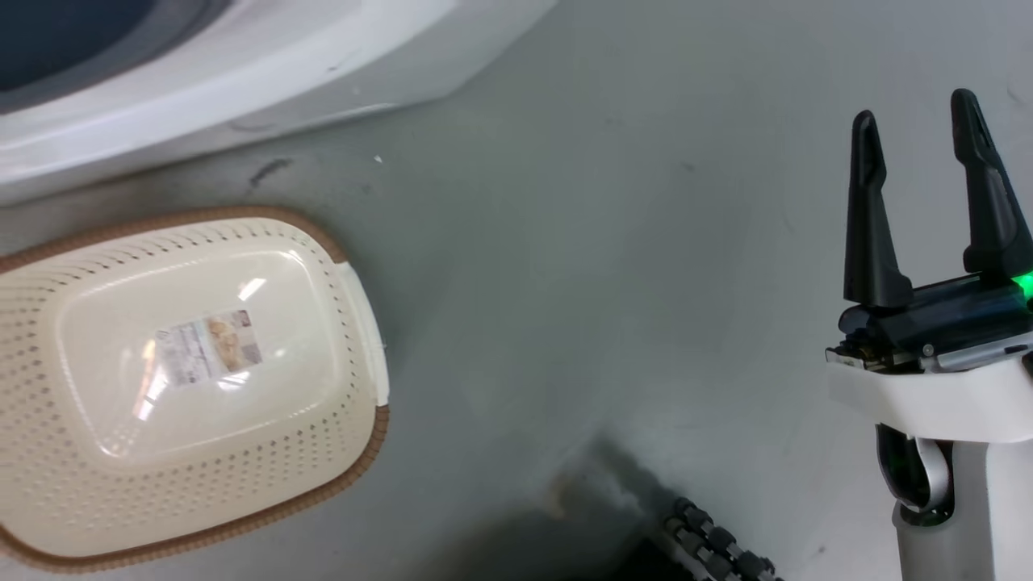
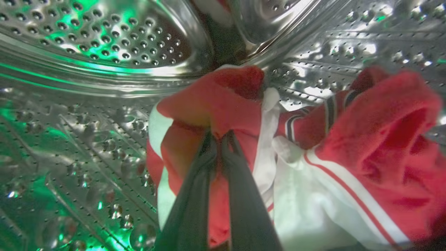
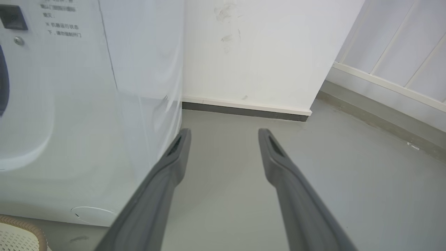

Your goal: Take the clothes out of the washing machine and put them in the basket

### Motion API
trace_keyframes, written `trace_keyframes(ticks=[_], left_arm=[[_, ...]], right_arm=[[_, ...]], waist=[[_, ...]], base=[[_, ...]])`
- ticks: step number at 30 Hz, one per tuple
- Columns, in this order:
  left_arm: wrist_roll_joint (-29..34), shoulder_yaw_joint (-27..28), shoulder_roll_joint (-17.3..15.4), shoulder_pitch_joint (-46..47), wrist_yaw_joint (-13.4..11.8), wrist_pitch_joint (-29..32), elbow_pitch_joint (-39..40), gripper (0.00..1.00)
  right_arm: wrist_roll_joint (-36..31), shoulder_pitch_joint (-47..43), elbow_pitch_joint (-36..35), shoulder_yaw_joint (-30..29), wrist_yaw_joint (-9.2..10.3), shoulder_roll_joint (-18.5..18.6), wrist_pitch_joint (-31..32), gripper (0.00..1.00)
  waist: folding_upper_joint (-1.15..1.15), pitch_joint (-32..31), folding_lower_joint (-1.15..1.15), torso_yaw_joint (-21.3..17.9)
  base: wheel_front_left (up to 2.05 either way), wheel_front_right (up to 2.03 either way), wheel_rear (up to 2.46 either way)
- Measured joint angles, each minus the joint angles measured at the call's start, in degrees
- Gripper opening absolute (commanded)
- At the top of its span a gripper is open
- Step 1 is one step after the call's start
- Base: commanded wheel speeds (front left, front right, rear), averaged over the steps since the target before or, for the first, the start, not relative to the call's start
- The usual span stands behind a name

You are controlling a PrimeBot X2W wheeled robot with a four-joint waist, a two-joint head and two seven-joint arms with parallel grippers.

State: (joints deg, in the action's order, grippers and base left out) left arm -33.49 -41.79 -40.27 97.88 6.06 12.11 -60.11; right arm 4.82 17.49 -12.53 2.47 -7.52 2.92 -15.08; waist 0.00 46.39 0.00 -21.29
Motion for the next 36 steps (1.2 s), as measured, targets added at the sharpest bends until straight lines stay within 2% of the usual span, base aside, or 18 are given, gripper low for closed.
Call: trace_keyframes(ticks=[8,17,22,27,36], left_arm=[[-3.64,1.15,4.78,-9.37,0.52,-10.09,-3.21,0.0],[-4.58,-0.05,8.58,-20.53,1.01,-22.24,-3.22,0.0],[-5.97,0.38,11.31,-27.35,0.93,-25.91,-1.83,0.0],[-6.36,1.89,12.72,-33.5,-1.07,-27.0,4.07,0.0],[-1.87,7.79,10.74,-49.02,-8.26,-27.04,28.33,0.0]], right_arm=[[-2.02,-1.16,1.59,-1.76,0.0,-0.01,-0.01,1.0],[-3.82,-4.03,3.41,-2.76,0.0,-0.01,0.0,1.0],[-4.42,-5.95,4.1,-3.43,0.0,0.0,0.0,1.0],[-4.79,-7.7,5.12,-3.7,0.0,-0.01,0.0,1.0],[-3.88,-10.65,5.36,-4.34,0.0,0.0,-0.01,1.0]], waist=[[0.0,-7.03,0.0,3.4],[0.0,-16.26,0.01,6.63],[0.0,-21.8,0.01,8.52],[0.0,-27.02,0.02,10.5],[0.0,-34.45,0.02,13.89]], base=[[0.0,0.0,0.0],[0.0,0.0,0.0],[0.0,0.0,0.0],[0.0,0.0,0.0],[0.0,0.0,0.0]])
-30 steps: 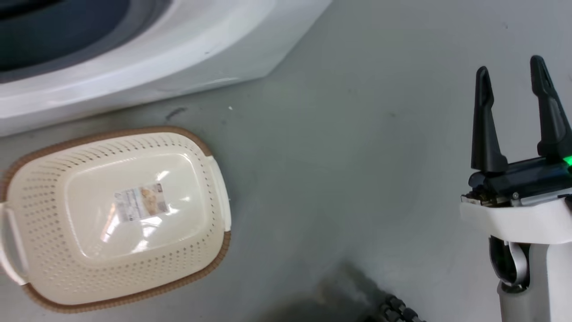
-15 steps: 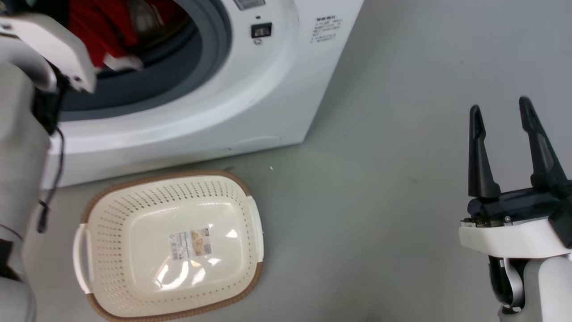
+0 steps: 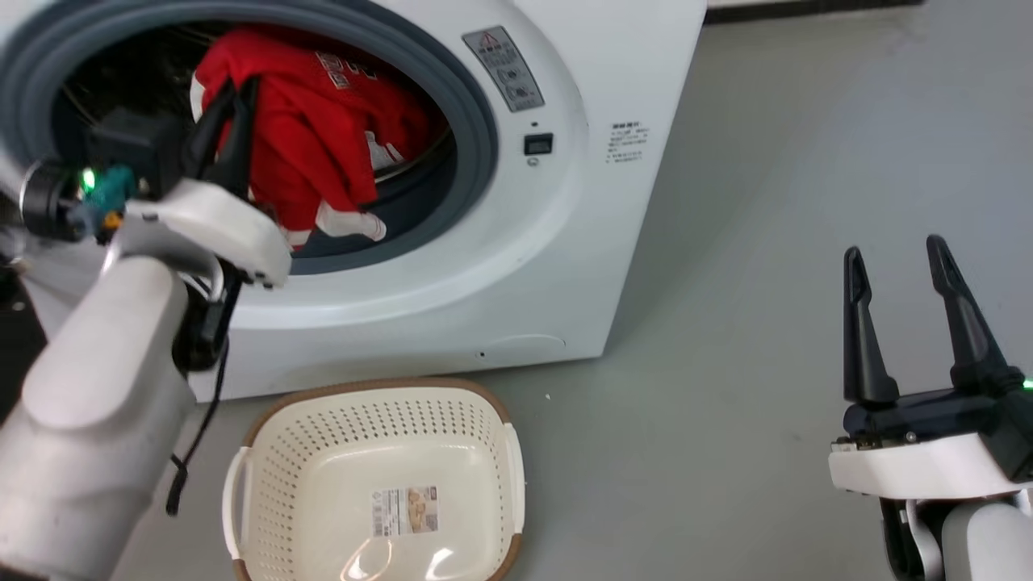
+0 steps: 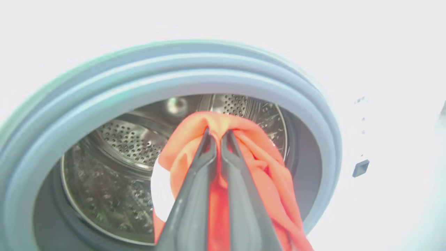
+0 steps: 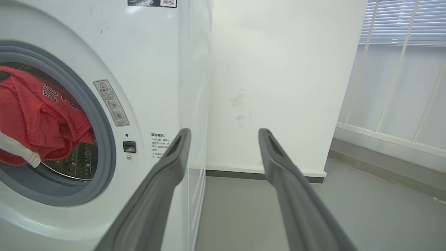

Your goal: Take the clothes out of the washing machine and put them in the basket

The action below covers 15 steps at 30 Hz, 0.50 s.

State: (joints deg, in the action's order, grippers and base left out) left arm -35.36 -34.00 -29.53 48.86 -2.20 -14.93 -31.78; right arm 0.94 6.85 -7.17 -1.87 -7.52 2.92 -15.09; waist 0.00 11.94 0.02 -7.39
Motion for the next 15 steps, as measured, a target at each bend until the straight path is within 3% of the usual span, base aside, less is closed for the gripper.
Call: trace_keyframes(ticks=[3,4,11,15], left_arm=[[0.62,1.58,-0.92,-5.43,-2.24,-0.08,7.61,0.0],[0.65,1.87,-1.92,-10.51,-4.39,-0.08,14.45,0.0],[-0.85,1.77,-5.82,-22.64,-9.5,3.03,28.78,0.0],[-3.07,0.3,-5.95,-29.82,-10.43,4.16,31.77,0.0]], right_arm=[[-0.44,-0.99,0.21,0.13,0.0,0.01,0.0,1.0],[-0.46,-1.22,0.37,-0.03,0.0,0.0,0.0,1.0],[-0.51,-2.18,0.52,-0.76,0.0,0.0,0.01,1.0],[-0.14,-2.17,0.52,-0.71,0.0,0.0,0.01,1.0]], waist=[[0.0,-1.87,0.0,1.0],[0.0,-3.32,0.0,2.01],[0.0,-5.22,-0.01,4.06],[0.0,-4.98,-0.01,4.06]], base=[[0.0,0.0,0.0],[0.0,0.0,0.0],[0.0,0.0,0.0],[0.0,0.0,0.0]])
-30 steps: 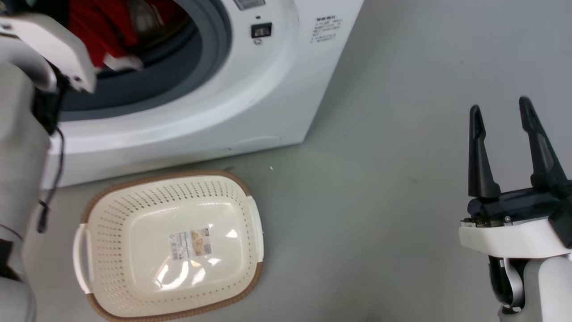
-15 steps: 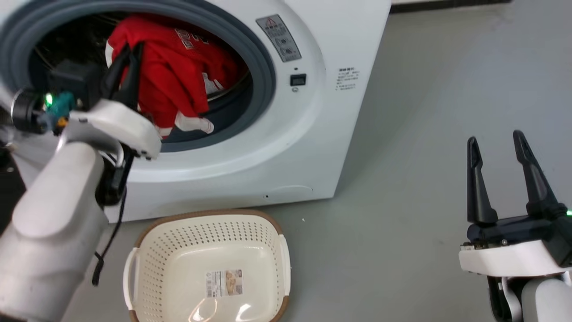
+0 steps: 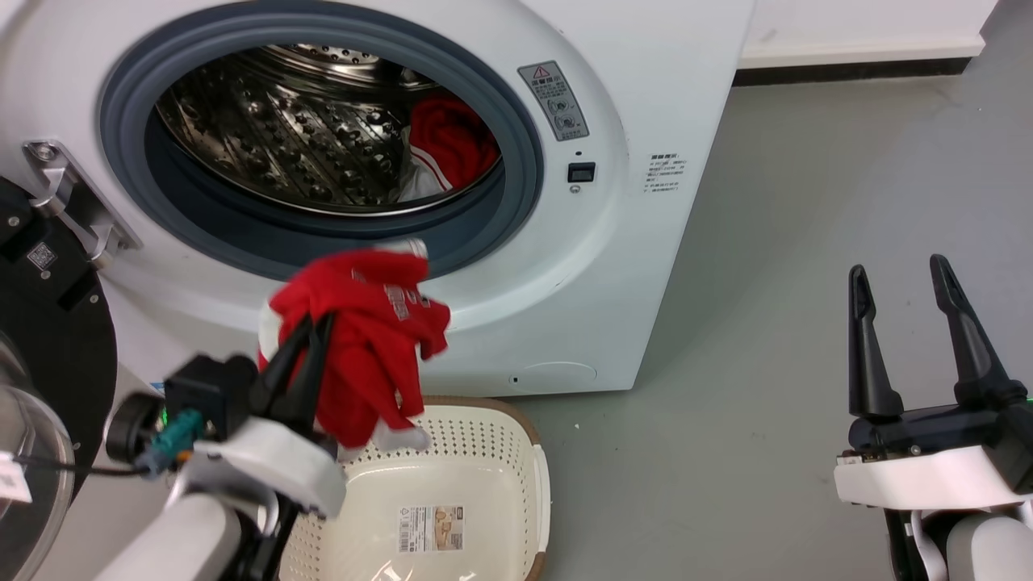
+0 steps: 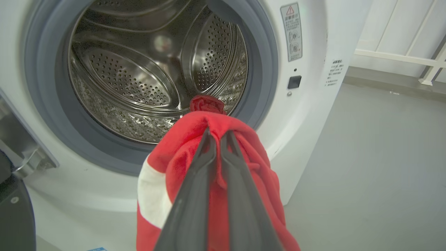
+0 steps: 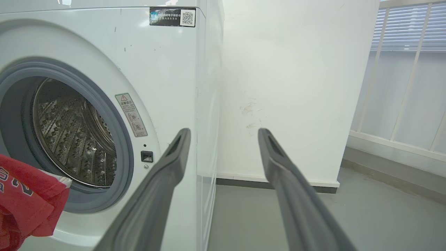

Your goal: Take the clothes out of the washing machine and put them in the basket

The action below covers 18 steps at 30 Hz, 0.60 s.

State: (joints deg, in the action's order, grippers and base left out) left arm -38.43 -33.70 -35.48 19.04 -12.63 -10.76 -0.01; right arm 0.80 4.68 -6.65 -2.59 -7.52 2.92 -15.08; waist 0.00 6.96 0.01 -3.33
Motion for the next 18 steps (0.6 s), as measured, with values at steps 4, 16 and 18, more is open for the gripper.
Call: trace_keyframes(ticks=[4,16,18], left_arm=[[-0.59,-1.59,0.05,-3.8,0.02,0.0,-1.65,0.0],[0.56,-5.44,8.16,0.8,6.61,-3.11,-25.03,0.0],[1.13,-5.67,9.21,3.18,8.05,-3.41,-29.47,0.0]], right_arm=[[0.34,0.07,-0.21,-0.03,0.0,0.0,0.0,1.0],[-1.05,3.69,-2.46,-0.08,0.0,0.02,0.0,1.0],[-1.35,4.48,-3.0,-0.12,0.0,0.0,0.0,1.0]], waist=[[0.0,1.2,0.0,0.02],[0.0,9.92,-0.02,-1.49],[0.0,12.3,-0.02,-1.95]], base=[[0.0,0.0,0.0],[0.0,0.0,0.0],[0.0,0.0,0.0]])
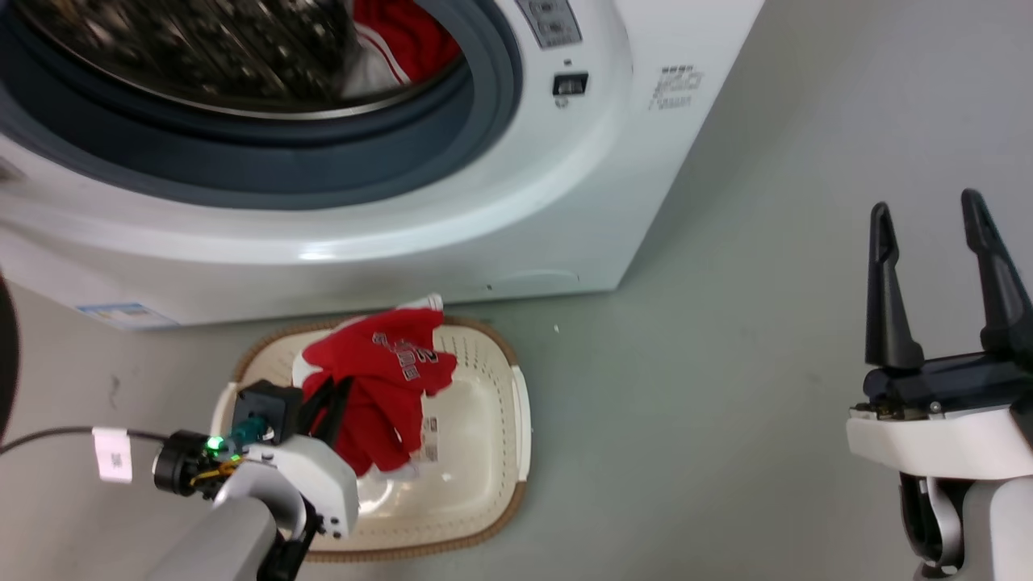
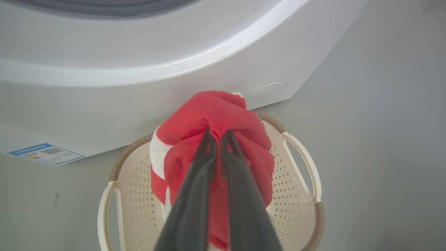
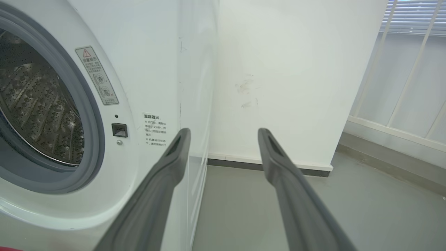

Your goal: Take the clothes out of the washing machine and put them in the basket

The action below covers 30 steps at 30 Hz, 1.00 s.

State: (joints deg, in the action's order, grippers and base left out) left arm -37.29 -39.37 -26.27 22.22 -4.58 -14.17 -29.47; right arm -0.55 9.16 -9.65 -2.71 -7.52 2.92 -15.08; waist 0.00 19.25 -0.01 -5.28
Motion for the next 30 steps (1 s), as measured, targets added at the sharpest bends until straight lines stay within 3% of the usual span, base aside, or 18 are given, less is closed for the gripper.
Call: trace_keyframes(ticks=[6,15,22,29,30], left_arm=[[1.72,-1.33,2.88,6.92,4.16,-0.49,-13.81,0.0],[4.36,-2.67,7.16,14.73,6.42,-0.74,-29.65,0.0],[4.97,-2.31,8.83,17.85,6.93,-0.79,-36.52,0.0],[5.52,-0.01,8.83,19.2,5.97,-0.82,-36.4,0.0],[6.08,0.74,8.7,19.19,5.28,-0.82,-35.55,1.0]], right_arm=[[-0.46,1.87,-1.42,-0.41,0.0,0.01,0.0,1.0],[-0.4,3.02,-3.25,-1.45,0.0,0.02,0.0,1.0],[-0.36,3.66,-4.35,-2.1,0.0,0.02,0.0,1.0],[-0.35,3.77,-4.55,-2.11,0.0,0.02,0.0,1.0],[-0.36,3.78,-4.38,-2.12,0.0,0.02,0.0,1.0]], waist=[[0.0,7.14,0.0,-1.64],[0.0,15.81,0.0,-4.46],[0.0,20.27,-0.01,-5.97],[0.0,21.98,0.0,-6.0],[0.0,21.77,0.0,-5.84]], base=[[0.0,0.0,0.0],[0.0,0.0,0.0],[0.0,0.0,0.0],[0.0,0.0,0.0],[0.0,0.0,0.0]])
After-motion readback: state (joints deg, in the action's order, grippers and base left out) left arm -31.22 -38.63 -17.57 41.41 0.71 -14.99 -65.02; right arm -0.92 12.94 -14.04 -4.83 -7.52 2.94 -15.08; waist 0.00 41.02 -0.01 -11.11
